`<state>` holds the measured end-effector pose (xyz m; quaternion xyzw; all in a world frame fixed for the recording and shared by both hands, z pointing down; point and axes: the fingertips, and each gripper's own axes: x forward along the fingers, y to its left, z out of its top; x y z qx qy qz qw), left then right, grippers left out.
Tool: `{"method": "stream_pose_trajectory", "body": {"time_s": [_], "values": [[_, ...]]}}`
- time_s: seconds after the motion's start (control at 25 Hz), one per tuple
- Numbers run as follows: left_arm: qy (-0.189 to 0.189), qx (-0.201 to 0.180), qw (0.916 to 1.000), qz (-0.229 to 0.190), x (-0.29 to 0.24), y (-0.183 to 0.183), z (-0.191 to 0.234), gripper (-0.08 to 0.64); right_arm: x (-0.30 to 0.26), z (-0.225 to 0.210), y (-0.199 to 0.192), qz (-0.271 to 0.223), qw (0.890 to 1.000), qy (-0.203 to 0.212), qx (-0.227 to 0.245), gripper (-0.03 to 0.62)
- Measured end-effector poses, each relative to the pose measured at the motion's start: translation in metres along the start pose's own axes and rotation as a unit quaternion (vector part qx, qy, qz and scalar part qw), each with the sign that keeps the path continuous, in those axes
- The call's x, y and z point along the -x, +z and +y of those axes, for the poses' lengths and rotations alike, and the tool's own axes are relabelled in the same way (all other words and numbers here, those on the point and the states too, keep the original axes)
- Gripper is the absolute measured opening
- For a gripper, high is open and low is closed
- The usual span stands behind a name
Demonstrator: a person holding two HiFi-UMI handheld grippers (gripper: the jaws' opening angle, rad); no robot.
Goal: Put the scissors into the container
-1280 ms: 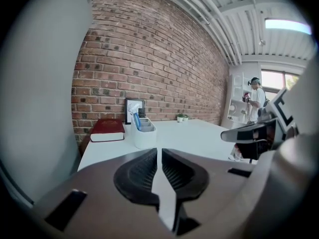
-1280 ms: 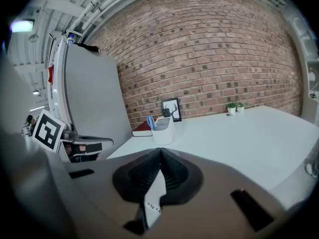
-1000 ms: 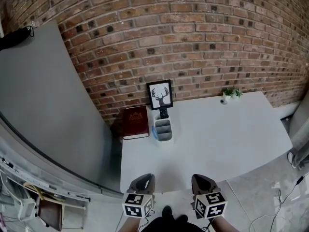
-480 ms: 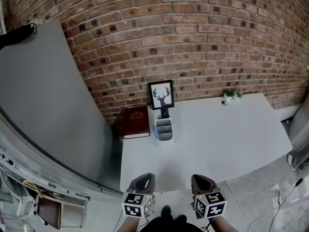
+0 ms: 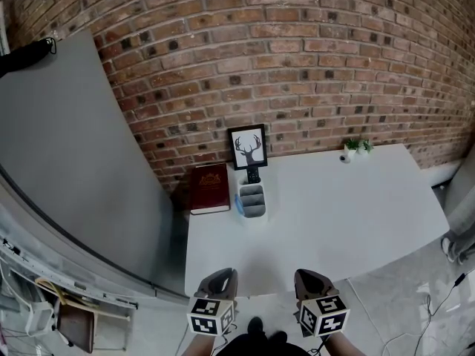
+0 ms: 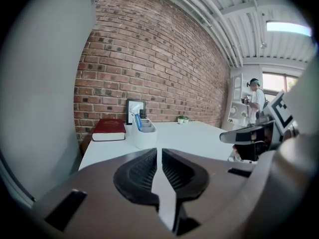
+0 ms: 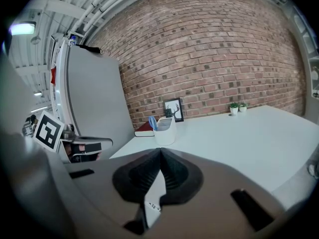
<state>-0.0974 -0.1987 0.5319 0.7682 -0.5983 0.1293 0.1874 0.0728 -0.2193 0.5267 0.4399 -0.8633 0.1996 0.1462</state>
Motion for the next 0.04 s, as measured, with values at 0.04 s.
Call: {"method": "stream_pose_trajectory", "body": {"time_s": [0.04], "values": [[0.0, 0.0, 1.0, 0.0, -0.0001, -0.0004, 0.0002, 0.032, 0.0, -0.0003, -0.0004, 0.0, 1.0, -0.001, -0.001, 0.0]]}}
